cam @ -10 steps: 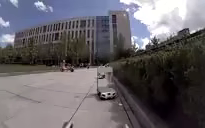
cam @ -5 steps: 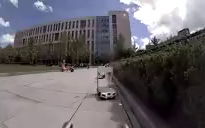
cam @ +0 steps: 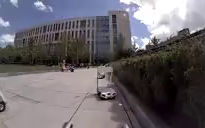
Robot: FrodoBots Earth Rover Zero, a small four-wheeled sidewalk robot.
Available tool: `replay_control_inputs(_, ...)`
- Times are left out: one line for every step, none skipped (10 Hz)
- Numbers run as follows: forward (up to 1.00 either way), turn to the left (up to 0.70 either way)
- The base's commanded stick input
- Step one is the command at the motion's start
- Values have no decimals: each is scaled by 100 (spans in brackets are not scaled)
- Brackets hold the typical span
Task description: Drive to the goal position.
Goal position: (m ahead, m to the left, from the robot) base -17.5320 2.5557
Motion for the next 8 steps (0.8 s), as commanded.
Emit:
replay_control_inputs(6, 0)
replay_control_inputs(6, 0)
replay_control_inputs(6, 0)
replay_control_inputs(6, 0)
replay_control_inputs(6, 0)
replay_control_inputs(6, 0)
replay_control_inputs(6, 0)
replay_control_inputs(6, 0)
